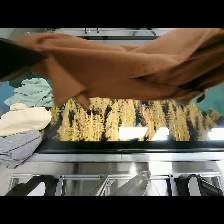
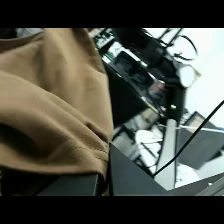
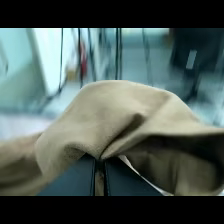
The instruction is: Fold the shirts.
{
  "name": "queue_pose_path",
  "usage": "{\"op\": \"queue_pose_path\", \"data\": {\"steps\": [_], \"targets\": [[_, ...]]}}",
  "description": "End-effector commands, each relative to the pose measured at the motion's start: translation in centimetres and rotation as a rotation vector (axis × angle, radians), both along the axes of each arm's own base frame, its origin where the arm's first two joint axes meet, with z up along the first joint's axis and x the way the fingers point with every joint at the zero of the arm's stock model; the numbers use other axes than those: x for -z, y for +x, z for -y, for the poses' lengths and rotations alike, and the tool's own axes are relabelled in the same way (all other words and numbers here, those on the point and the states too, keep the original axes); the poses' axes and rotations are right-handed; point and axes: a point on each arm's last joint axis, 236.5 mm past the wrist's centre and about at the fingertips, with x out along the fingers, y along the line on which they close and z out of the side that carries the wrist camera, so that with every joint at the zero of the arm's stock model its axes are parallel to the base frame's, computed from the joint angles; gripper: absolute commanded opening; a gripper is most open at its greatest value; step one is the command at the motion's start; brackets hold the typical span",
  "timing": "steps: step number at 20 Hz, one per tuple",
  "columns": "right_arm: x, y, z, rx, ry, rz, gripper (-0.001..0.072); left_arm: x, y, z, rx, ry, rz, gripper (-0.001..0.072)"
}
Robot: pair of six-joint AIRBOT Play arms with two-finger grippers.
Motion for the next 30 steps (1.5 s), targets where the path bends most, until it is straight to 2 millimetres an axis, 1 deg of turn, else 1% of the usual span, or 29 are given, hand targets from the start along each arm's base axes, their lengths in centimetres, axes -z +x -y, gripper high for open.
{"op": "queue_pose_path", "data": {"steps": [1,3,4,5,6,8,9,10,11,12,13,14,15,17,18,20,22,23,24,25,26,27,28,29,30], "targets": [[-3.6,-3.3,-1.3,0.026,-0.061,0.136,0.0022,1.6,-0.3,-1.6,-0.181,0.169,0.014,0.0019],[-1.5,-0.9,-1.8,-0.067,-0.041,0.033,0.0022,5.0,2.1,-3.0,-0.296,0.302,-0.036,0.0019],[0.3,0.8,-2.2,-0.147,-0.024,-0.044,0.0022,6.5,3.3,-3.5,-0.329,0.33,-0.07,0.0018],[2.1,2.6,-2.0,-0.207,0.011,-0.122,0.0022,8.2,4.5,-3.8,-0.341,0.342,-0.12,0.0019],[4.3,4.5,-1.4,-0.242,0.05,-0.205,0.0022,10.1,5.7,-4.0,-0.341,0.344,-0.179,0.0019],[10.1,8.9,0.6,-0.261,0.117,-0.378,0.0022,15.2,8.7,-4.8,-0.335,0.36,-0.296,0.0018],[12.6,9.8,0.5,-0.294,0.149,-0.451,0.0022,17.5,9.8,-5.1,-0.329,0.358,-0.353,0.0017],[14.5,10.3,0.2,-0.325,0.138,-0.488,0.0021,19.2,10.6,-5.3,-0.318,0.355,-0.383,0.0016],[15.6,11.0,0.3,-0.32,0.112,-0.489,0.0021,20.2,11.4,-5.3,-0.308,0.342,-0.382,0.0016],[16.1,11.9,0.9,-0.283,0.094,-0.474,0.0021,20.5,12.1,-5.3,-0.303,0.317,-0.384,0.0016],[16.0,12.5,1.3,-0.259,0.092,-0.46,0.0021,20.0,12.7,-5.1,-0.291,0.275,-0.395,0.0016],[15.5,12.7,1.5,-0.246,0.092,-0.438,0.0021,19.2,12.8,-4.8,-0.268,0.238,-0.386,0.0016],[14.9,12.5,1.4,-0.244,0.078,-0.416,0.0021,17.8,12.4,-4.5,-0.232,0.198,-0.365,0.0016],[13.3,11.1,0.8,-0.24,0.042,-0.363,0.0021,14.1,10.5,-3.8,-0.138,0.135,-0.299,0.0016],[11.9,9.8,0.3,-0.232,0.018,-0.315,0.0021,11.9,9.0,-3.5,-0.095,0.113,-0.245,0.0016],[8.0,6.3,-0.7,-0.194,-0.044,-0.173,0.002,6.3,5.1,-2.7,-0.027,0.056,-0.117,0.0018],[3.1,2.4,-1.2,-0.114,-0.087,0.019,0.002,1.3,0.9,-1.9,0.0,0.026,-0.013,0.0027],[0.6,0.2,-1.3,-0.068,-0.113,0.117,0.0021,-0.2,-0.9,-1.5,-0.006,0.043,0.023,0.0027],[-1.4,-1.7,-1.5,-0.034,-0.134,0.195,0.0021,-1.5,-2.2,-1.1,-0.022,0.057,0.063,0.0028],[-3.0,-3.0,-1.5,-0.005,-0.155,0.249,0.0021,-2.6,-3.2,-0.8,-0.038,0.063,0.097,0.0028],[-4.0,-3.5,-1.5,0.012,-0.177,0.272,0.0021,-3.3,-3.9,-0.6,-0.042,0.069,0.13,0.0028],[-4.4,-3.0,-1.2,0.013,-0.185,0.265,0.0021,-3.7,-4.3,-0.5,-0.042,0.074,0.154,0.0028],[-3.9,-1.7,-1.0,-0.003,-0.176,0.23,0.0021,-3.5,-3.8,-0.6,-0.05,0.09,0.153,0.0028],[-2.4,0.3,-0.9,-0.045,-0.154,0.161,0.0021,-2.3,-2.3,-1.0,-0.078,0.135,0.127,0.0028],[-0.3,2.5,-1.1,-0.107,-0.127,0.07,0.0021,-0.5,-0.1,-1.5,-0.111,0.187,0.064,0.0028]]}}
